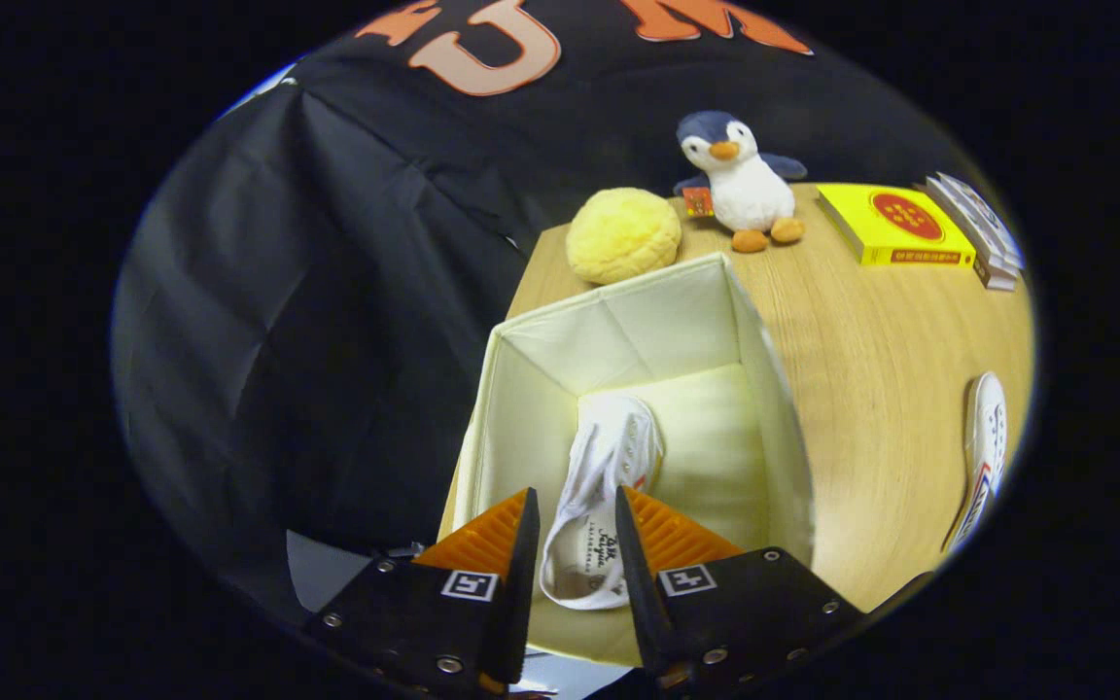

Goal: Open the storage box then place both shoes into the box .Put the left shoe in first, then the right shoe, with the right side of both shoes facing outward in a uniform manner.

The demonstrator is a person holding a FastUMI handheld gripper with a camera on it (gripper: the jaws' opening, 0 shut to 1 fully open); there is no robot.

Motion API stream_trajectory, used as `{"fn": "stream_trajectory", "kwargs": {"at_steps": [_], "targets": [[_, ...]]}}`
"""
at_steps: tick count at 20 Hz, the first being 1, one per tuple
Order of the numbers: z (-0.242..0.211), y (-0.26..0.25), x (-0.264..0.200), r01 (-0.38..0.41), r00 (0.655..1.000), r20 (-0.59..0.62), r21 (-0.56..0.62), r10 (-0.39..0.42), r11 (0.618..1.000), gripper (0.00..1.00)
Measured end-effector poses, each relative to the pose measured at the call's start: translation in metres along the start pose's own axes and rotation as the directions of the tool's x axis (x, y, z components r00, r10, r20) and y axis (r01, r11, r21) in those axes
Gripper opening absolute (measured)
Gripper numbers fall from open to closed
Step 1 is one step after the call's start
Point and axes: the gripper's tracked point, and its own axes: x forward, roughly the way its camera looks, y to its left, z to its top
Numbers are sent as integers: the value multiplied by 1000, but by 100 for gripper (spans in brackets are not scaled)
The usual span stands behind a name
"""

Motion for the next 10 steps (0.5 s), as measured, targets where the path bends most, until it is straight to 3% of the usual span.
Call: {"fn": "stream_trajectory", "kwargs": {"at_steps": [4,8,10], "targets": [[11,-30,-64,15,990,139,-127,3,992,73],[17,-95,-112,130,967,240,-177,-85,976,89],[18,-124,-132,168,953,282,-173,-115,971,92]]}}
